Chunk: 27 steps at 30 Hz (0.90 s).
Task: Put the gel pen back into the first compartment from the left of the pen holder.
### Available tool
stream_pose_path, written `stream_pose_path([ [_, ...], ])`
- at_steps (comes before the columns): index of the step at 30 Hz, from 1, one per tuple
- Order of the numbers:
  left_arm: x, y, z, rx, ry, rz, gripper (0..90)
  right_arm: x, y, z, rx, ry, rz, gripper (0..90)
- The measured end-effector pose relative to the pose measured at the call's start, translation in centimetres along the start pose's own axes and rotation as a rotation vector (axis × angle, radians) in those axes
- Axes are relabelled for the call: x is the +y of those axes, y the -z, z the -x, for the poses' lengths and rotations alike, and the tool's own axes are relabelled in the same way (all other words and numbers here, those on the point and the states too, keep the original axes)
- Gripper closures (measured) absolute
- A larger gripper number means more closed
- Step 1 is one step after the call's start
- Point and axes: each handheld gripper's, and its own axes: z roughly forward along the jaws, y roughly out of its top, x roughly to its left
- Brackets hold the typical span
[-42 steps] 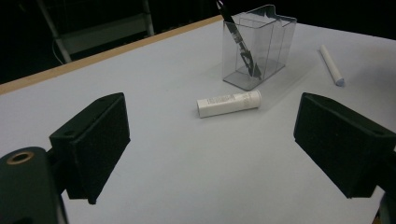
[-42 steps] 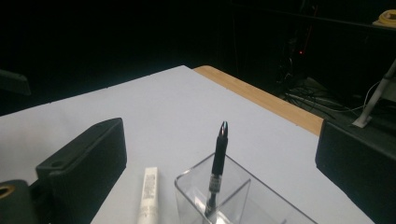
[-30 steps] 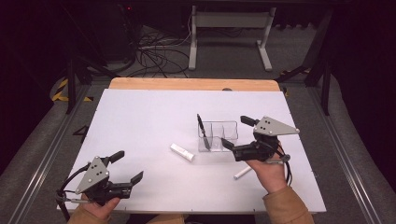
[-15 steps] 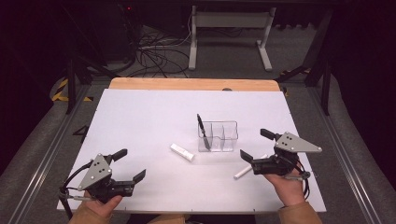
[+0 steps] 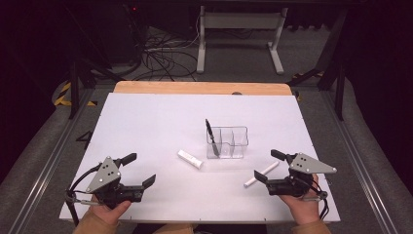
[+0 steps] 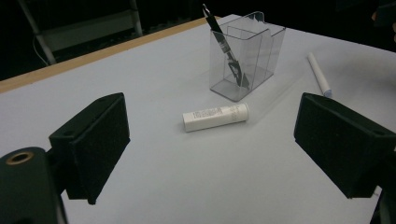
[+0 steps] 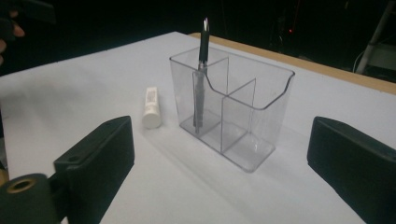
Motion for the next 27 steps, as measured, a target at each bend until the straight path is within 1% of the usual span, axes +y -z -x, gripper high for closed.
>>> stream_pose_path([
  [1, 0.1, 0.0, 0.1, 0.001, -0.001, 0.005, 11.2, -0.2, 0.1, -0.1, -0.006, -0.012, -0.017, 3.7],
  [2, 0.4, 0.0, 0.1, -0.002, -0.005, 0.002, 11.1, -0.3, 0.1, -0.2, -0.013, -0.013, -0.028, 2.8],
  [4, 0.6, -0.1, 0.2, -0.011, 0.001, 0.007, 10.9, -0.8, 0.3, -0.1, -0.008, -0.018, -0.037, 2.4],
  [6, 0.9, -0.3, 0.3, -0.015, -0.001, 0.003, 10.9, -1.2, 0.5, 0.1, -0.001, -0.043, -0.048, 1.9],
  [7, 1.1, -0.4, 0.4, -0.021, 0.003, 0.001, 10.8, -1.3, 0.5, 0.2, -0.007, -0.054, -0.055, 2.1],
  [9, 1.4, -0.6, 0.4, -0.031, -0.002, 0.000, 10.7, -1.5, 0.6, 0.5, -0.039, -0.085, -0.083, 3.1],
  [11, 1.7, -0.9, 0.5, -0.038, -0.007, 0.000, 10.6, -1.5, 0.6, 0.6, -0.058, -0.099, -0.086, 3.7],
  [14, 2.1, -1.1, 0.7, -0.049, -0.011, 0.001, 10.6, -1.5, 0.5, 0.4, -0.082, -0.087, -0.089, 4.9],
  [15, 2.3, -1.2, 0.8, -0.051, -0.011, -0.001, 10.7, -1.5, 0.5, 0.4, -0.084, -0.086, -0.098, 5.0],
  [16, 2.4, -1.3, 0.9, -0.051, -0.018, -0.006, 10.7, -1.4, 0.4, 0.3, -0.089, -0.076, -0.107, 4.9],
  [17, 2.6, -1.4, 1.0, -0.051, -0.023, -0.009, 10.7, -1.5, 0.3, 0.2, -0.089, -0.063, -0.113, 4.9],
  [20, 2.8, -1.7, 1.2, -0.053, -0.031, -0.012, 10.8, -1.6, 0.3, 0.3, -0.076, -0.064, -0.127, 4.8],
  [22, 2.9, -1.8, 1.3, -0.054, -0.035, -0.012, 10.8, -1.5, 0.5, 0.4, -0.058, -0.053, -0.128, 5.7],
  [24, 2.8, -1.9, 1.3, -0.058, -0.027, -0.012, 10.8, -1.4, 0.6, 0.4, -0.074, -0.046, -0.128, 6.5],
  [25, 2.8, -2.0, 1.3, -0.056, -0.028, -0.012, 10.8, -1.4, 0.7, 0.5, -0.072, -0.046, -0.130, 7.4],
  [27, 2.7, -2.0, 1.2, -0.054, -0.025, -0.017, 10.8, -1.2, 0.8, 0.6, -0.077, -0.057, -0.141, 8.2],
])
